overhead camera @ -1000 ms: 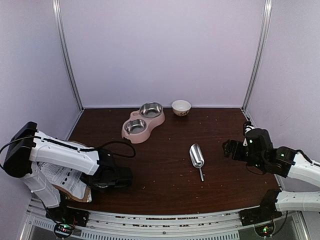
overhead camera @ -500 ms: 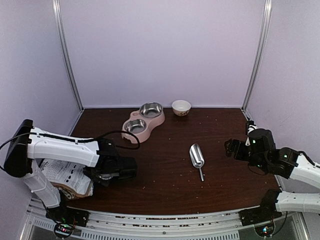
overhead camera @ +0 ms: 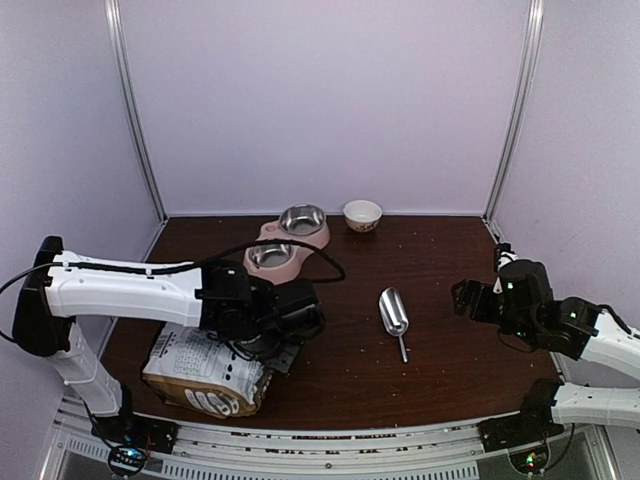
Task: Serve the pet food
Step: Adjust the pet food bag at the center of the board.
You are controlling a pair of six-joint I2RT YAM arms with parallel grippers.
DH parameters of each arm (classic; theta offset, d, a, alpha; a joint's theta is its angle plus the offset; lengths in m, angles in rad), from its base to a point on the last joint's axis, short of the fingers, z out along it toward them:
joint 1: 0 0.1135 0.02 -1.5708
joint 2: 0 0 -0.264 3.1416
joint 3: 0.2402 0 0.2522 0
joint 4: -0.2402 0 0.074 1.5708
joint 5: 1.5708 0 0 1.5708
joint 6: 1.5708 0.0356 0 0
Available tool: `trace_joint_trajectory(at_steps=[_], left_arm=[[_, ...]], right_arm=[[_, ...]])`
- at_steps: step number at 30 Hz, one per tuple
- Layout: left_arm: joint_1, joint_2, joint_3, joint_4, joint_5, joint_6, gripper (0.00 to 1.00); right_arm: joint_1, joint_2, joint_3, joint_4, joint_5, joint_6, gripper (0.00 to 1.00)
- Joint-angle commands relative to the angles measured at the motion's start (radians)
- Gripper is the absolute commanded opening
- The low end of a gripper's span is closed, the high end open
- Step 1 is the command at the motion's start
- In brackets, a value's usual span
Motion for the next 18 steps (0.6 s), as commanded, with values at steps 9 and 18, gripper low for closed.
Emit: trace_joint_trajectory(at_steps=[9,18], left_arm=[[-0.026,-0.122,0.168,0.568,0.193,0.134,0.0],[-0.02,-0.199,0.246,0.627,0.077,0.162,0.0]], right_arm=[[0.006,0.009,0.005,-0.013,0.022,0.016,1.0],[0.006,0.03,0.009,-0.009,0.015,0.033,1.0]])
